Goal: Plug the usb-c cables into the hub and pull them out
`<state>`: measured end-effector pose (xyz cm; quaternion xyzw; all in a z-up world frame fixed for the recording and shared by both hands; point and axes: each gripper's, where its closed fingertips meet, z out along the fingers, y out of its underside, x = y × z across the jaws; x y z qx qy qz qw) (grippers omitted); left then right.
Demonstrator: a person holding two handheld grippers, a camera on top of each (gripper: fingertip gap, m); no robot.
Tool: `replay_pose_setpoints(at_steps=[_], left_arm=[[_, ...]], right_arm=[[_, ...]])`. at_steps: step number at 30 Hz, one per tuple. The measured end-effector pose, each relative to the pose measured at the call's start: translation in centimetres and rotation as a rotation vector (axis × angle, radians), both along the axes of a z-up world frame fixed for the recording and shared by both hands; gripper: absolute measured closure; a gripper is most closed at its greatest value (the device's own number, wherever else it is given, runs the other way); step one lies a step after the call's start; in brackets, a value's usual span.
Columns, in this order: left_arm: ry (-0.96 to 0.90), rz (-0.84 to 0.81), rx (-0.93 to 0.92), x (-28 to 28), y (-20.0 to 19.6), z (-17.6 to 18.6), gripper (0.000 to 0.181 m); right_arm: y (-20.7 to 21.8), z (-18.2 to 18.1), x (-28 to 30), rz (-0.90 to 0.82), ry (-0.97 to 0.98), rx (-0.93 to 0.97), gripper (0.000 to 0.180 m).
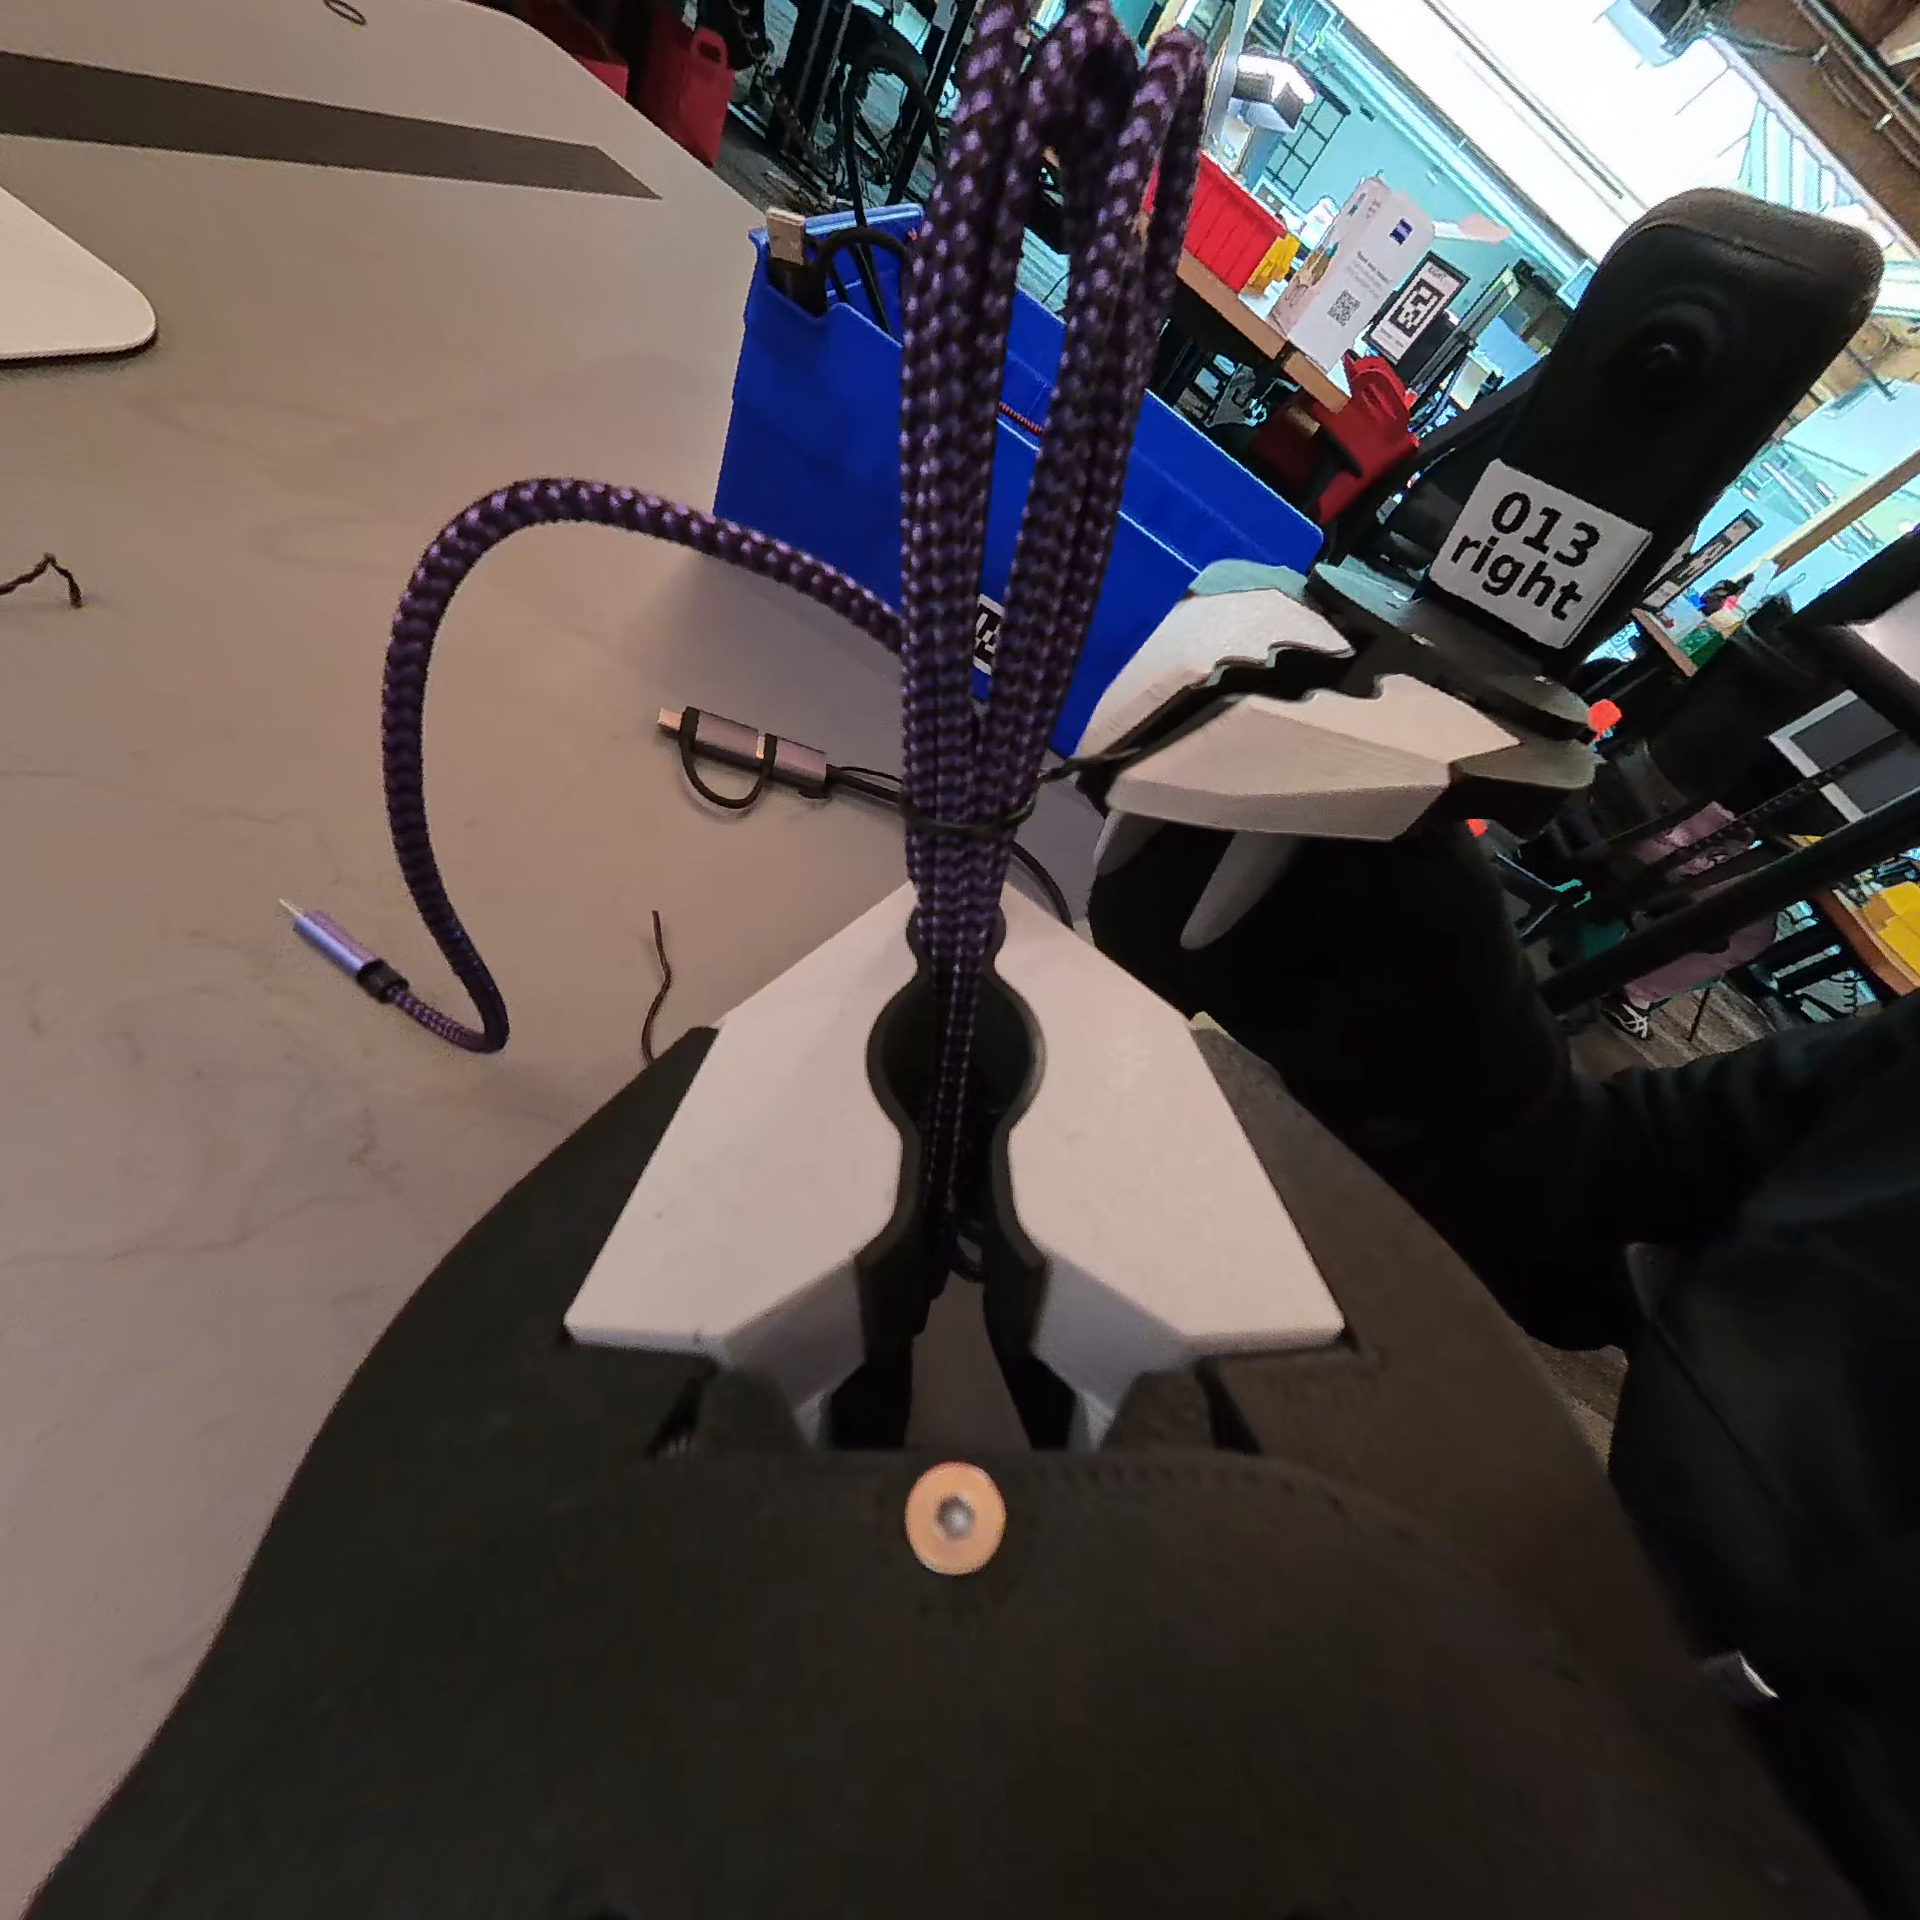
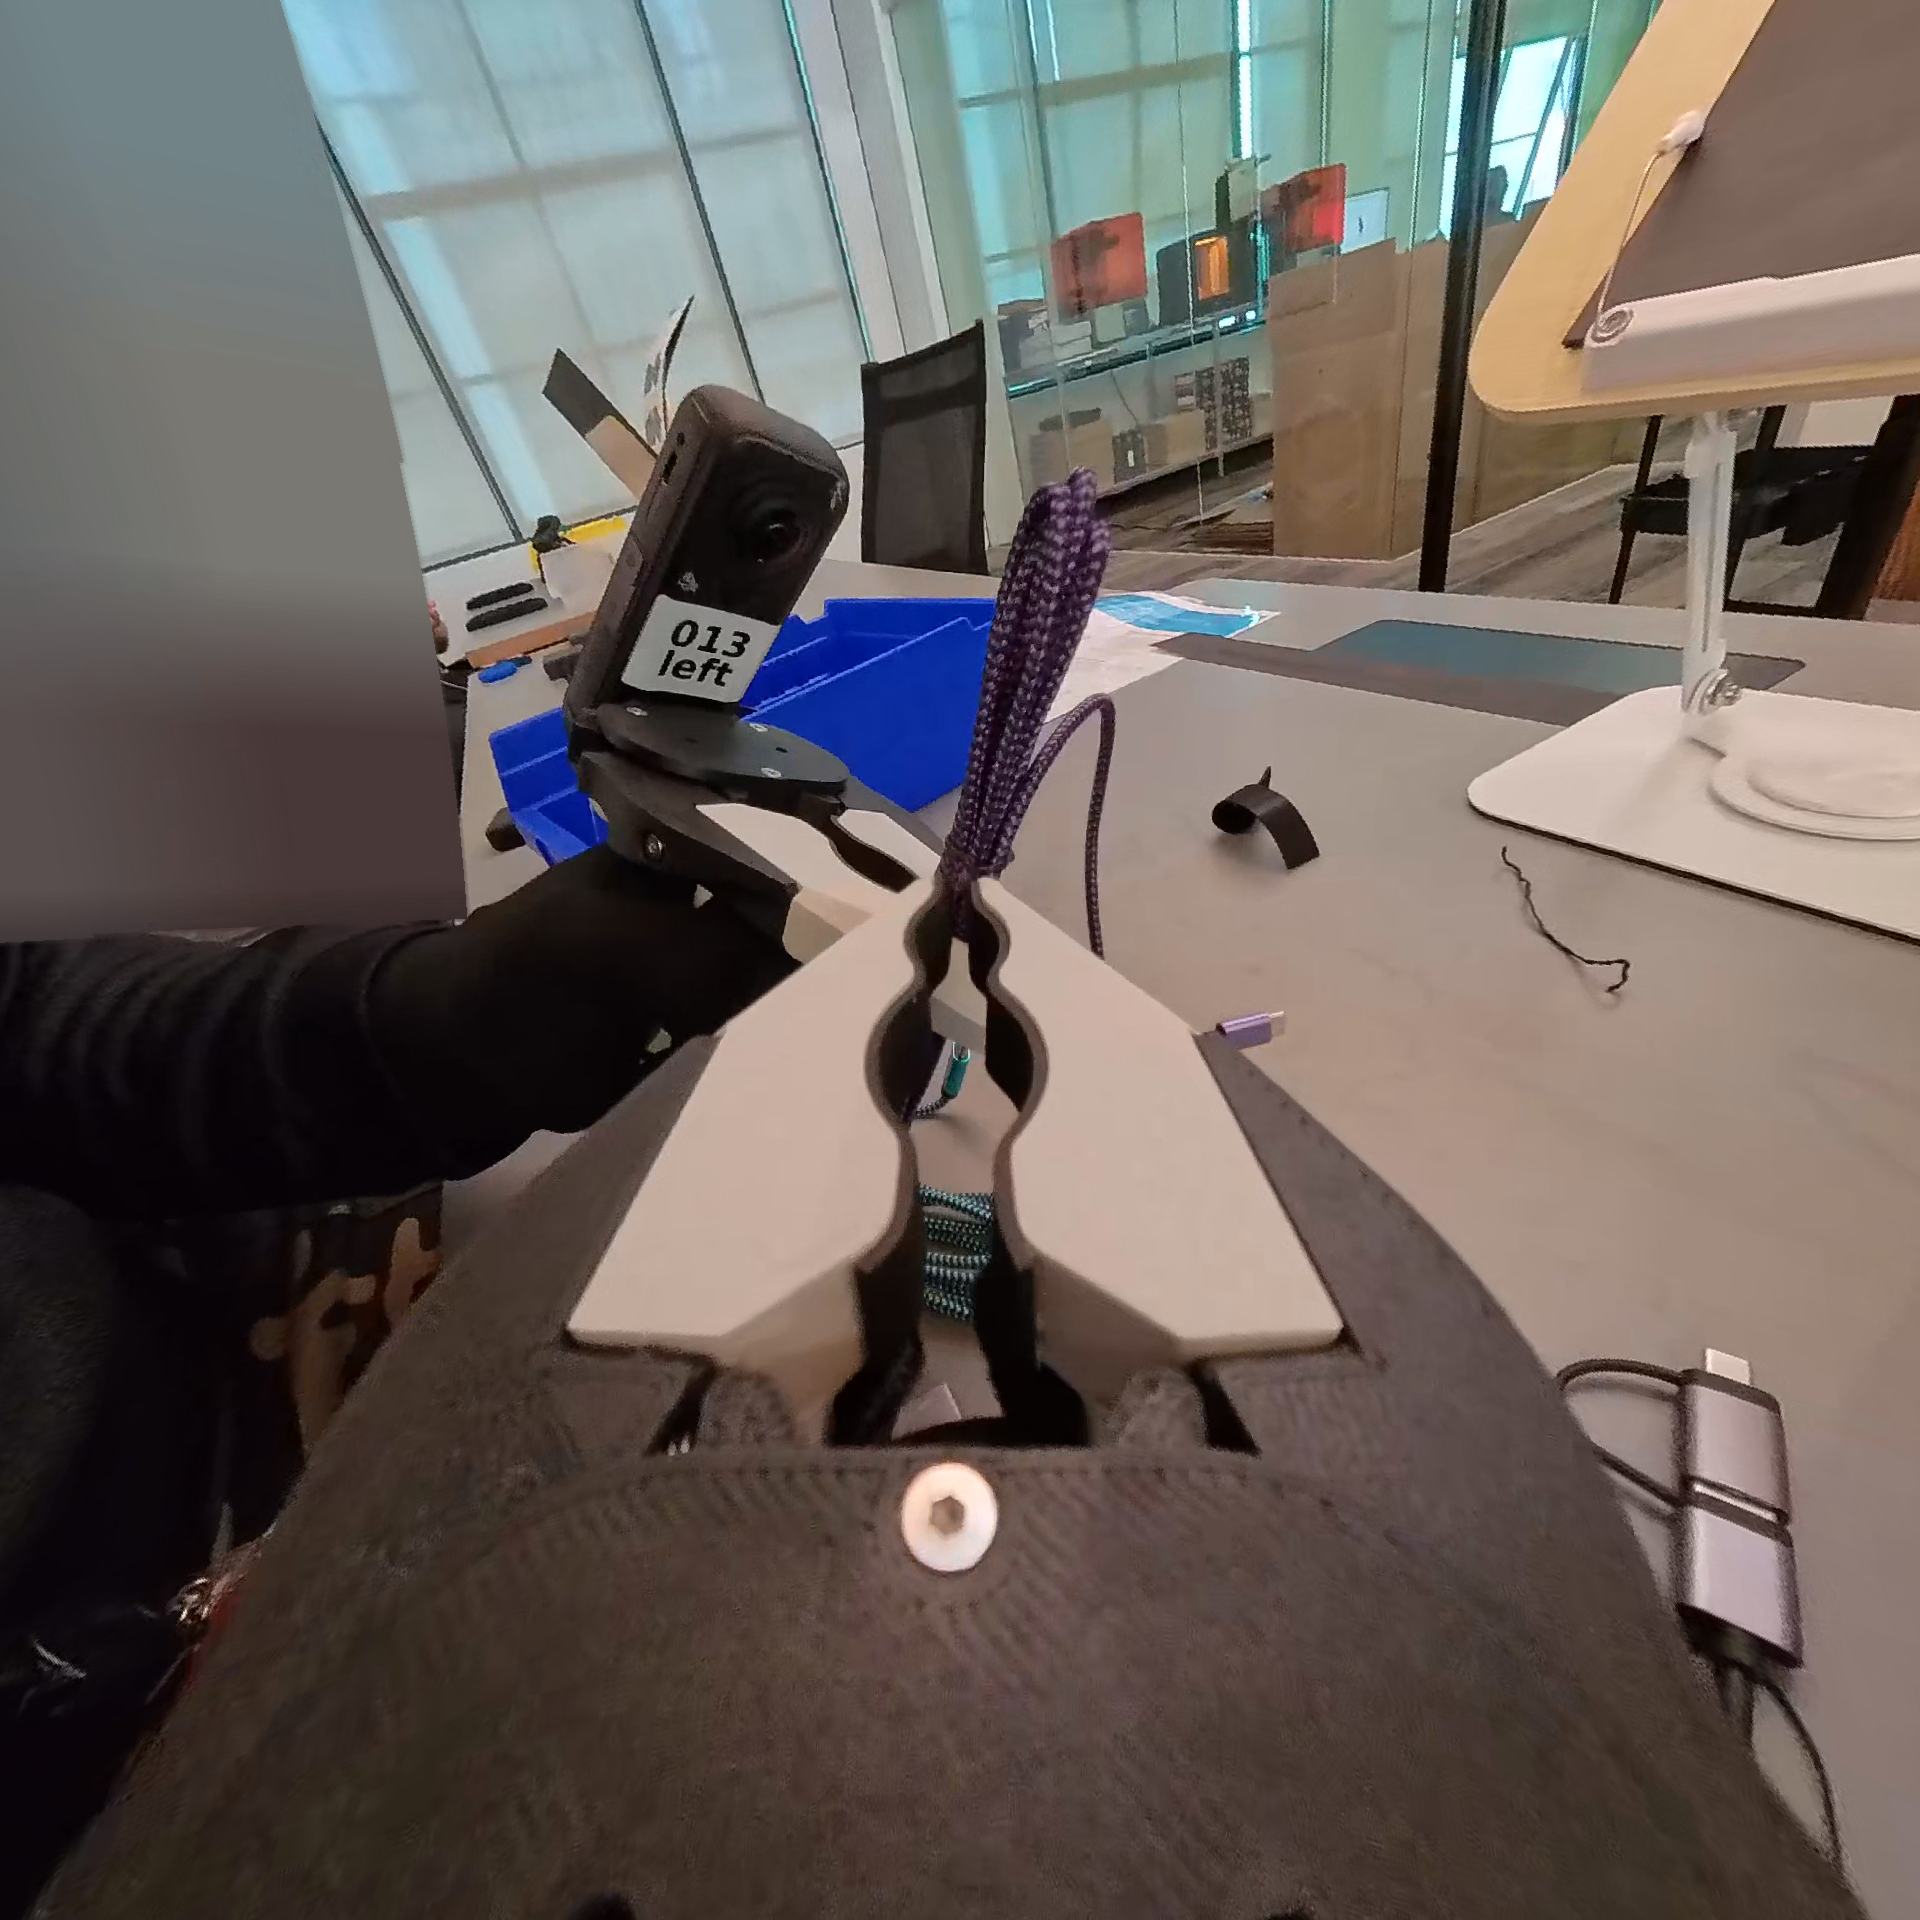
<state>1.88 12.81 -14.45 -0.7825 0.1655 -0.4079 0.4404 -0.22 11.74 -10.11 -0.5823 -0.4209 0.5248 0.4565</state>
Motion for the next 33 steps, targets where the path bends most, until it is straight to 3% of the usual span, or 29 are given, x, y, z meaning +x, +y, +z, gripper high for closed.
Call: replay_pose_setpoints(at_steps=[8, 14, 18, 23, 25, 29, 33], left_arm=[[-0.029, -0.007, -0.011, 0.1, -0.1, 0.2, 0.181], [-0.136, -0.006, -0.083, 0.1, -0.1, 0.5, 0.181], [-0.233, -0.044, -0.171, 0.3, -0.4, 0.6, 0.181], [-0.305, -0.026, -0.217, 0.1, -0.2, 0.8, 0.181], [-0.303, 0.018, -0.187, -1.7, 0.5, 0.6, 0.181], [-0.154, -0.02, -0.032, -0.6, -0.3, 1.6, 0.181], [-0.02, -0.006, 0.104, -0.5, -0.1, 2.1, 0.181]], right_arm=[[0.2, -0.3, 0.1, -0.05, -0.079, 0.147, 0.18], [0.4, -0.8, 0.1, -0.187, -0.254, 0.506, 0.18], [0.3, -0.8, 0.1, -0.302, -0.446, 0.926, 0.18], [-0.3, 0.5, 0.3, -0.325, -0.44, 1.133, 0.18], [-1.5, 2.4, 0.8, -0.314, -0.301, 1.078, 0.18], [0.2, 1.4, 0.9, -0.203, -0.181, 0.555, 0.178], [-0.2, 1.3, 0.4, -0.018, 0.014, 0.09, 0.158]])
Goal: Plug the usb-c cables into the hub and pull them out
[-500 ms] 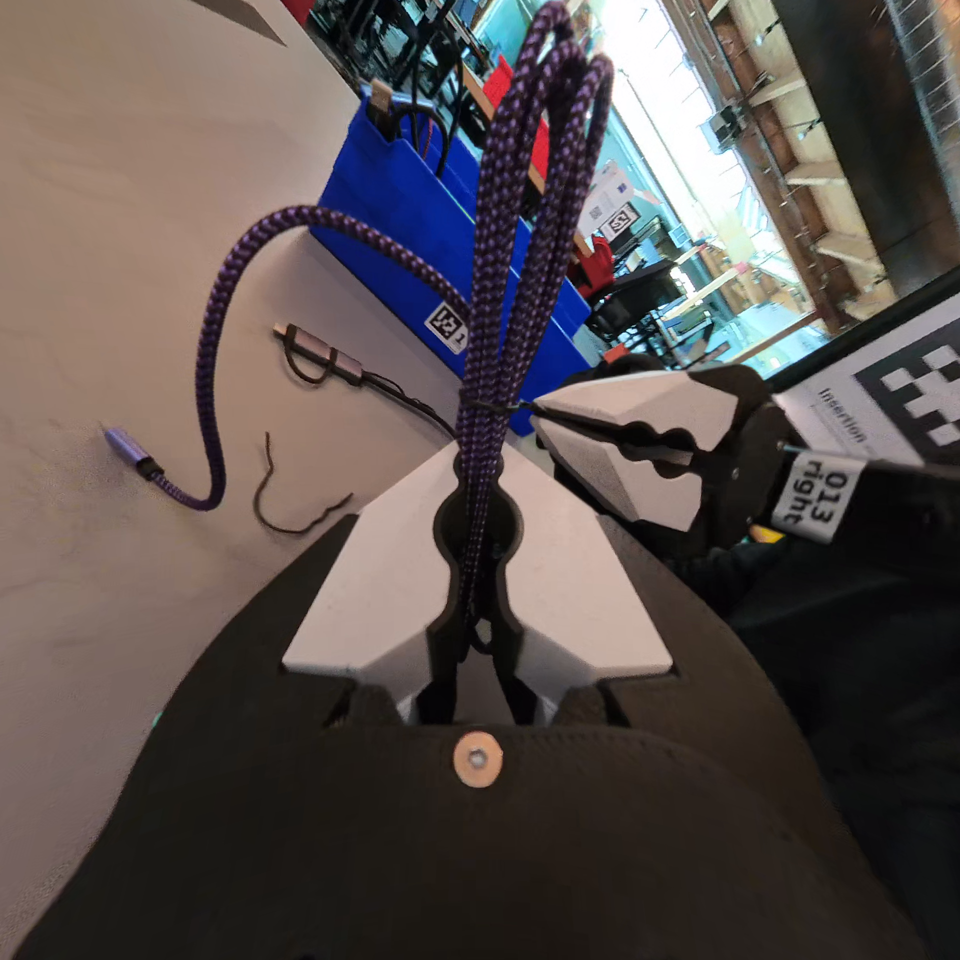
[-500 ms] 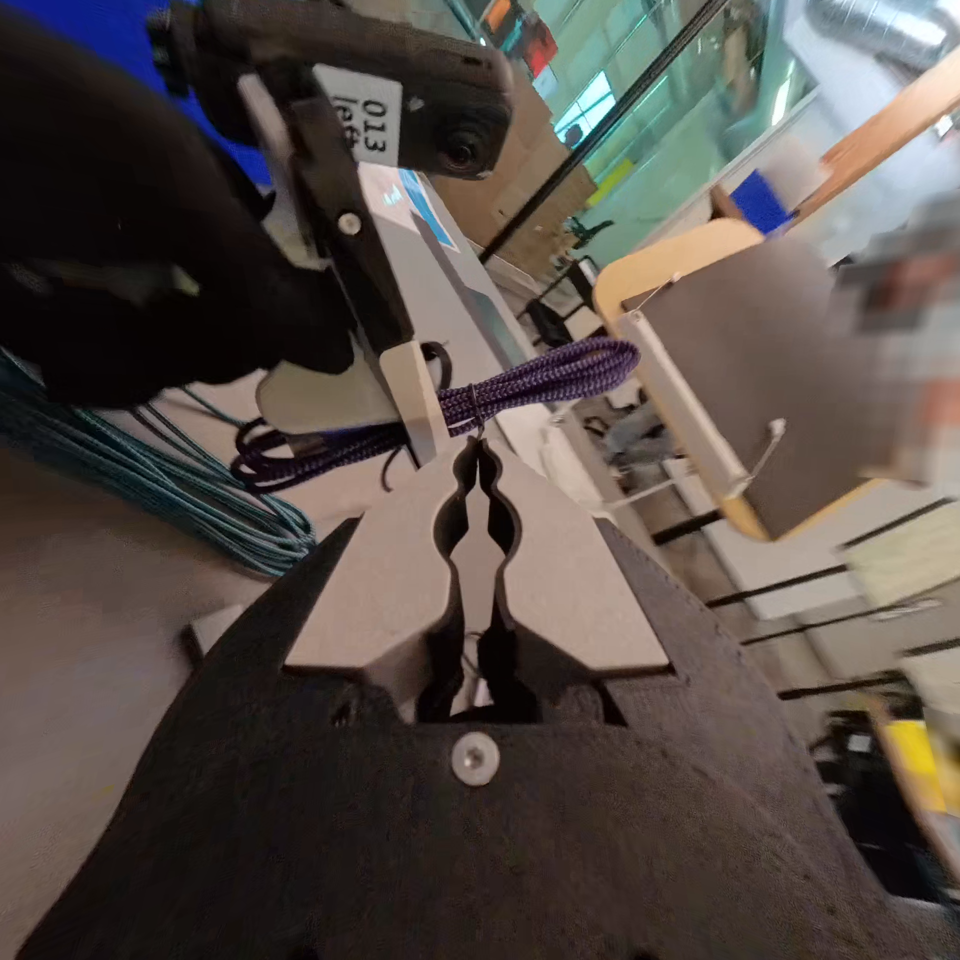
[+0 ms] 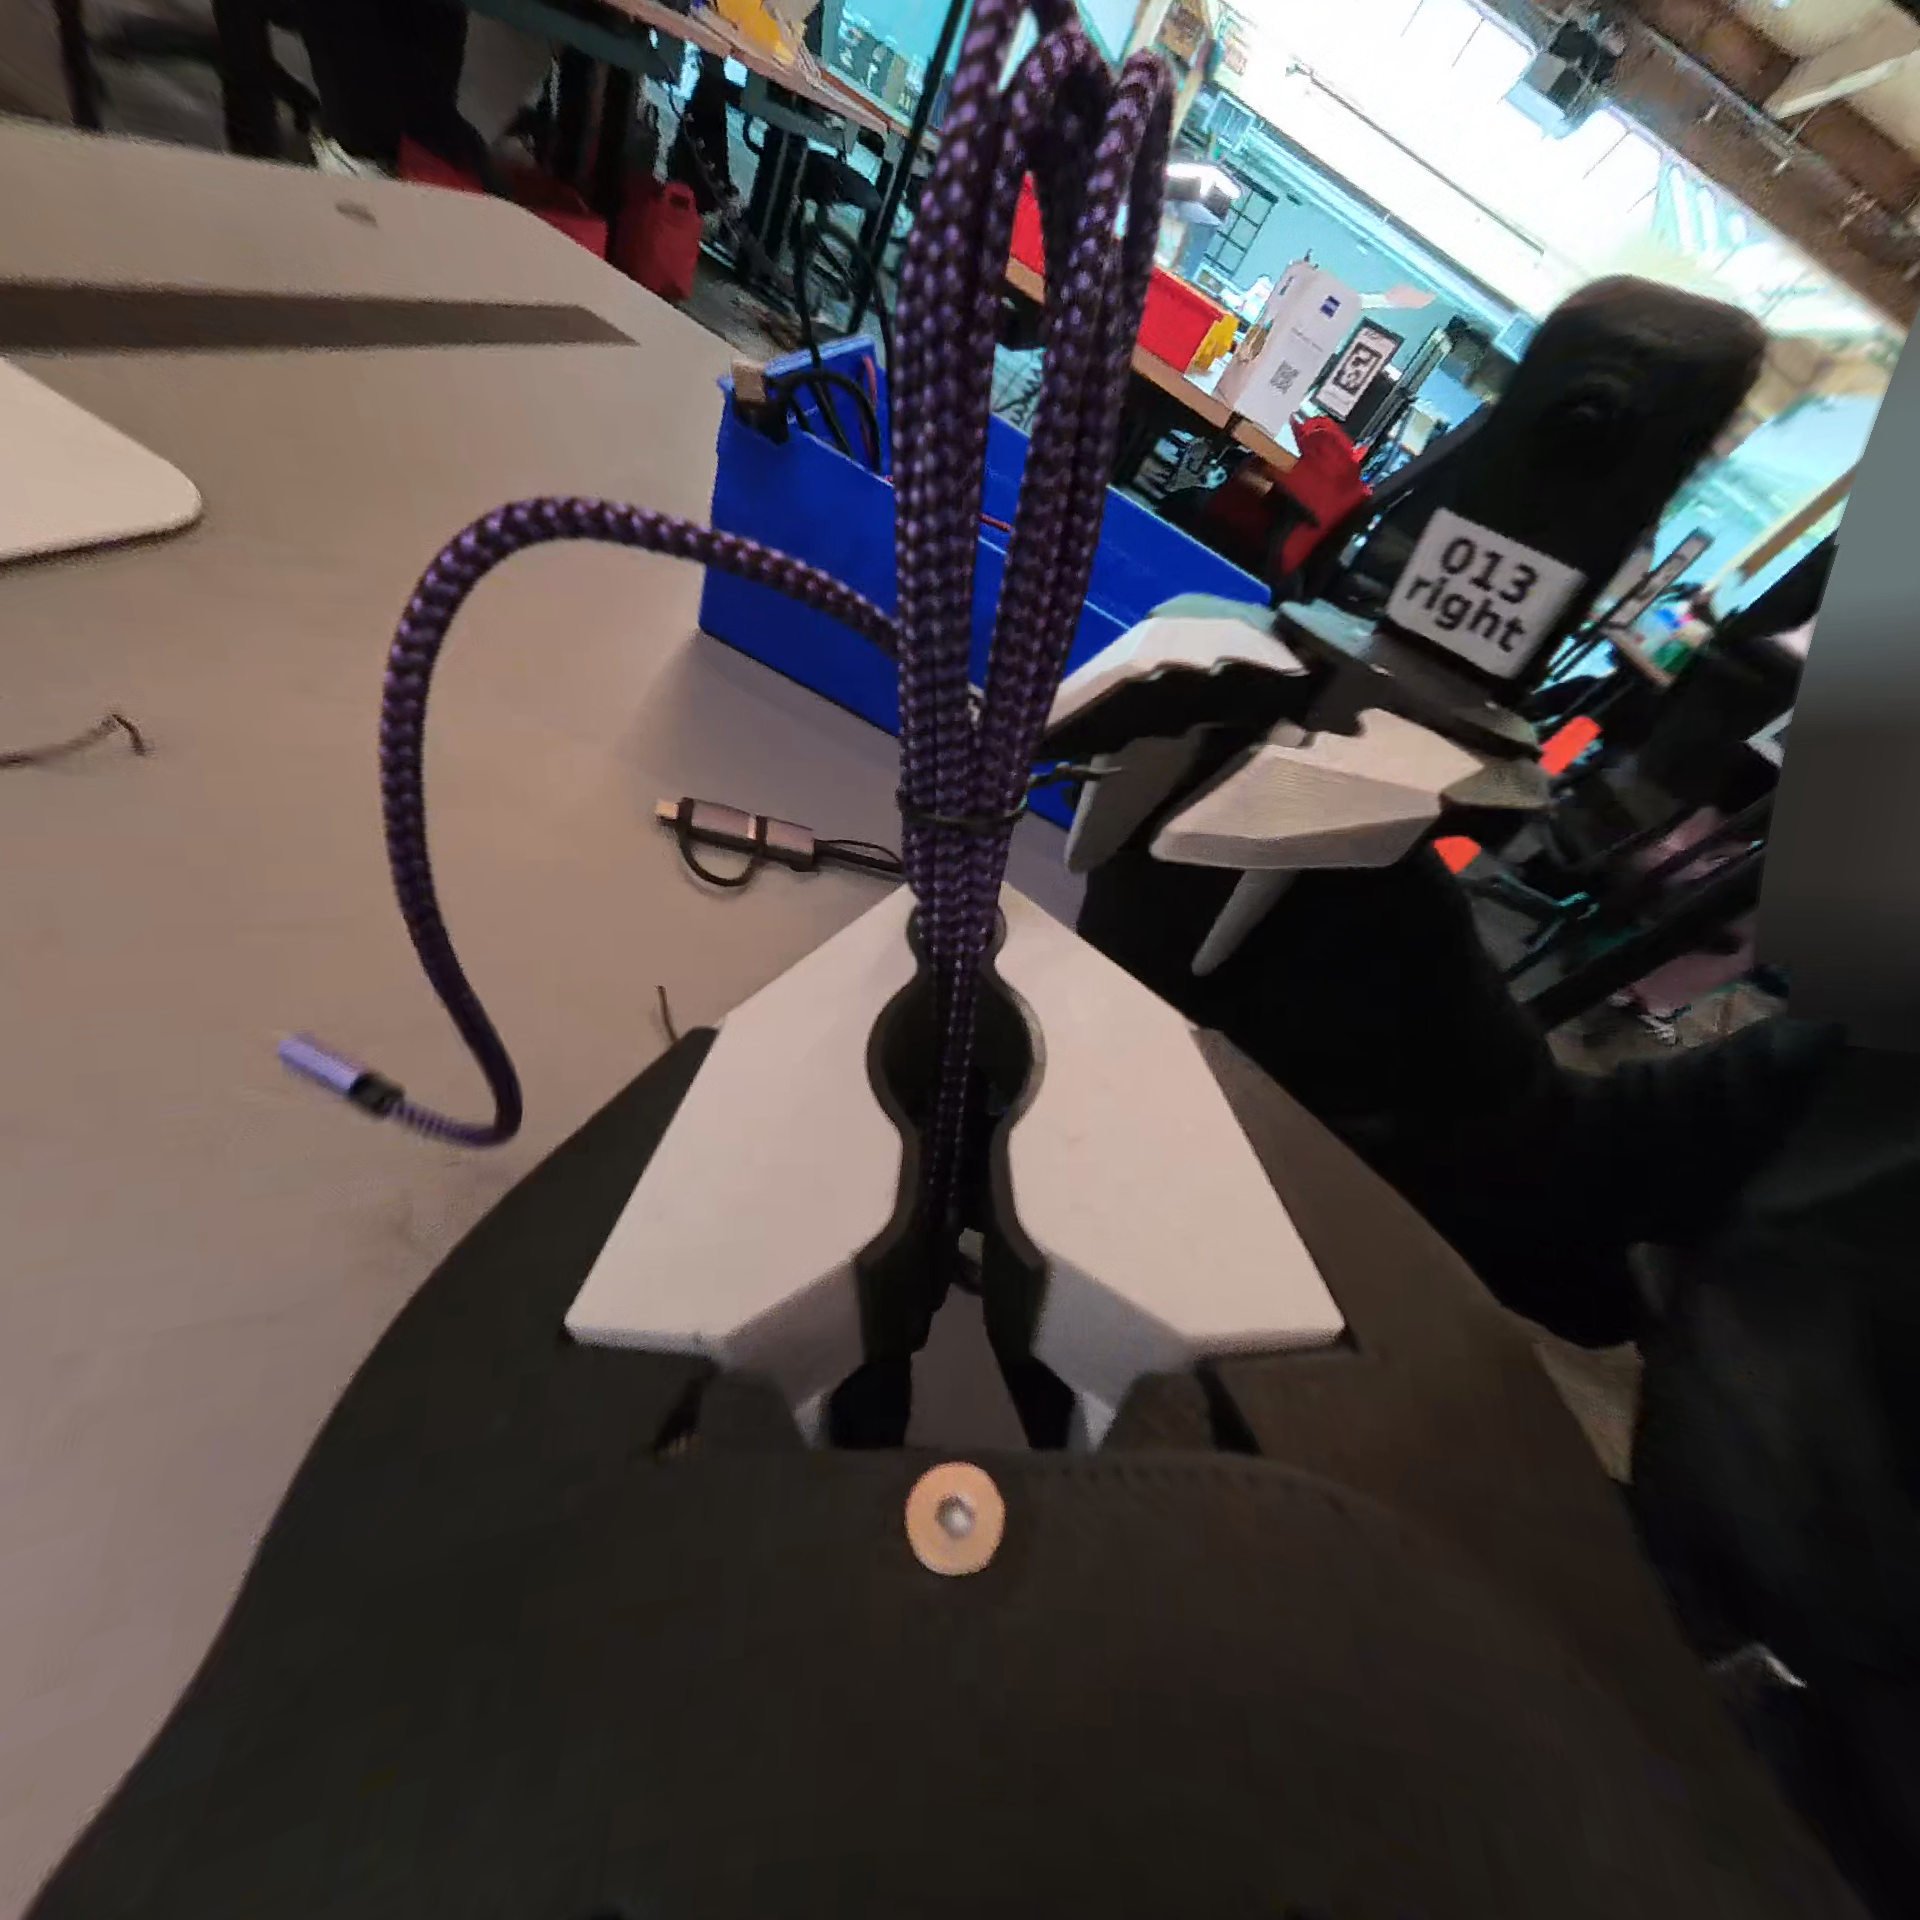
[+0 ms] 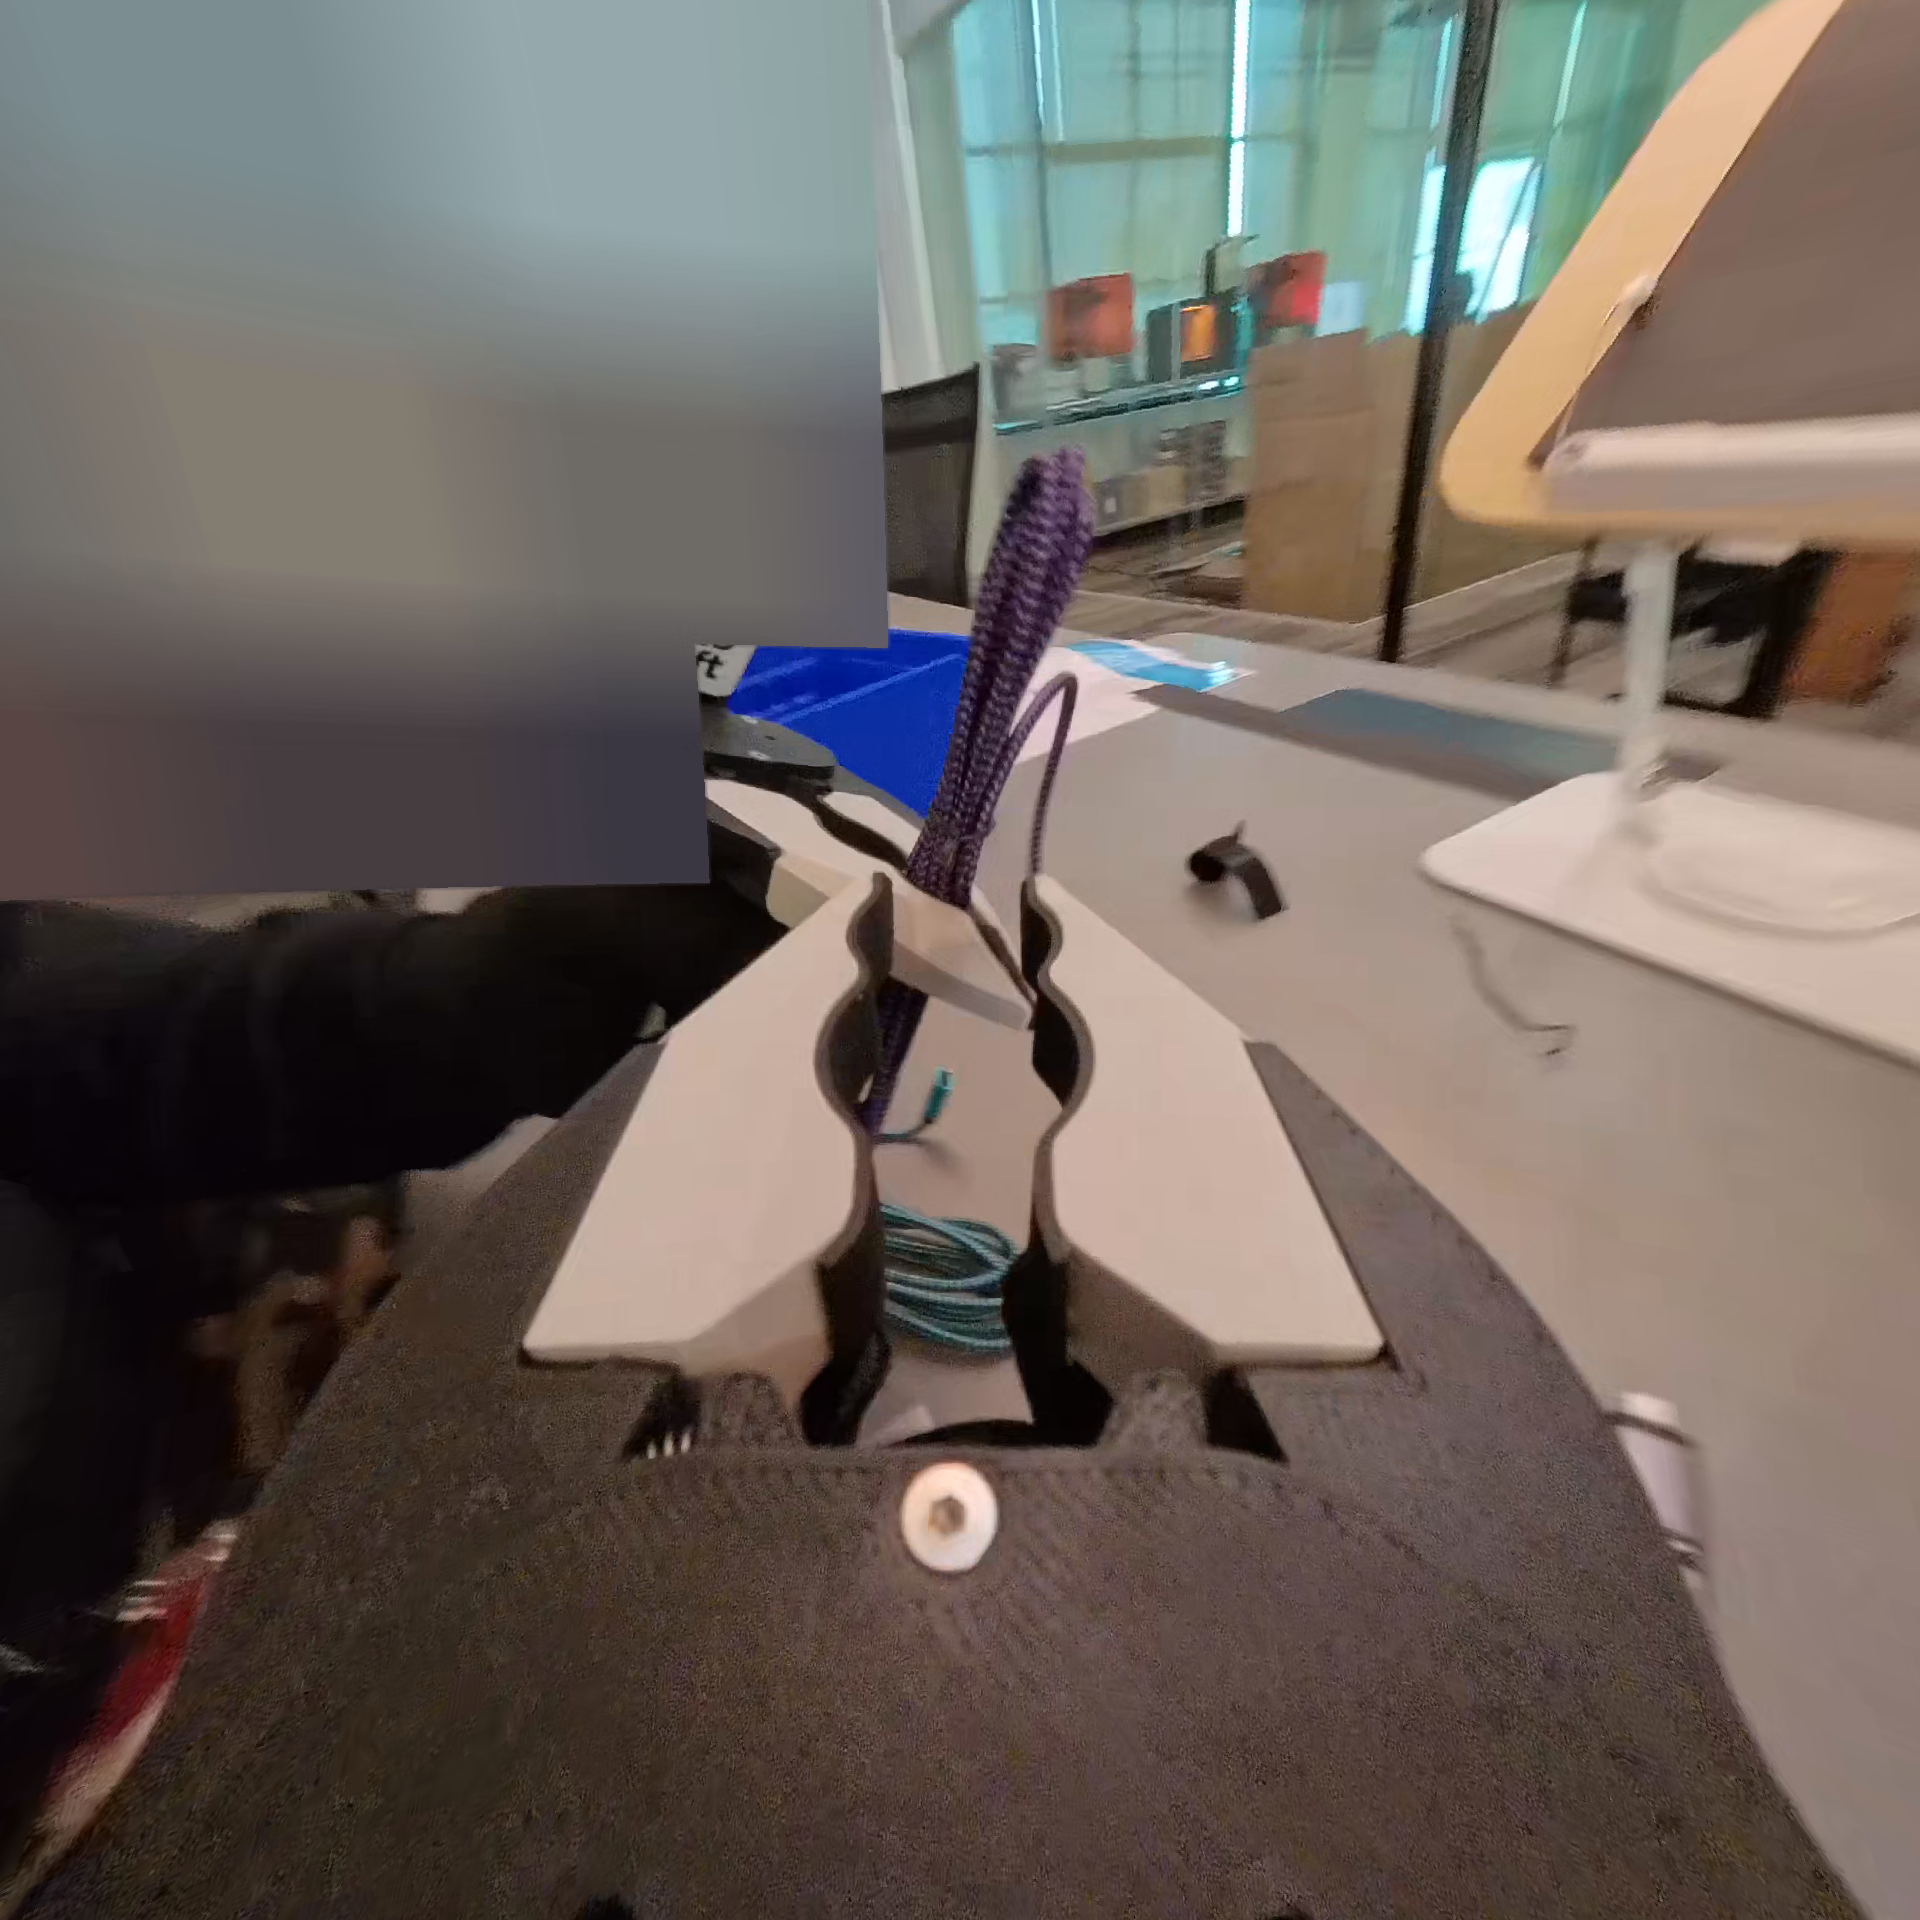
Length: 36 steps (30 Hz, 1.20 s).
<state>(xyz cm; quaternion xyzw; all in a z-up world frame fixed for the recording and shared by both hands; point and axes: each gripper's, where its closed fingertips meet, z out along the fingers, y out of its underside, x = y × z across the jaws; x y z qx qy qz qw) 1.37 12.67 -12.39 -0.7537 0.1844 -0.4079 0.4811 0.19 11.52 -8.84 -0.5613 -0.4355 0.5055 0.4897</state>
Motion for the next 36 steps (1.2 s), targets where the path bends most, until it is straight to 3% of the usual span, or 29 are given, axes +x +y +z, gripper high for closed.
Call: replay_pose_setpoints(at_steps=[7, 15, 19, 24, 28, 31, 34, 36], left_arm=[[0.14, 0.03, 0.123, 0.2, 0.0, 0.0, 0.181], [0.182, 0.024, 0.136, 0.5, -0.1, -0.3, 0.181], [0.138, 0.012, 0.049, 0.5, 0.0, -0.8, 0.181], [-0.121, -0.116, -0.241, 1.3, -0.7, -1.4, 0.181], [-0.244, -0.205, -0.4, 1.4, -1.4, -2.0, 0.181], [-0.329, -0.262, -0.459, 1.4, -1.9, -1.5, 0.181], [-0.29, -0.25, -0.406, 1.4, -1.8, -1.4, 0.181], [-0.219, -0.193, -0.323, 0.7, -1.2, -1.5, 0.181]], right_arm=[[-0.7, 0.0, -0.5, 0.114, 0.094, -0.225, 0.169], [-0.6, 0.1, -0.3, 0.111, 0.127, -0.237, 0.18], [-0.3, -0.7, -0.3, 0.019, -0.005, -0.033, 0.18], [0.8, -1.9, -0.2, -0.126, -0.286, 0.416, 0.18], [1.2, -2.7, -0.3, -0.225, -0.533, 0.91, 0.18], [1.1, -2.3, -0.3, -0.273, -0.586, 1.147, 0.18], [0.4, -1.9, -0.5, -0.272, -0.528, 1.152, 0.18], [0.3, -1.4, -0.3, -0.238, -0.425, 0.962, 0.18]])
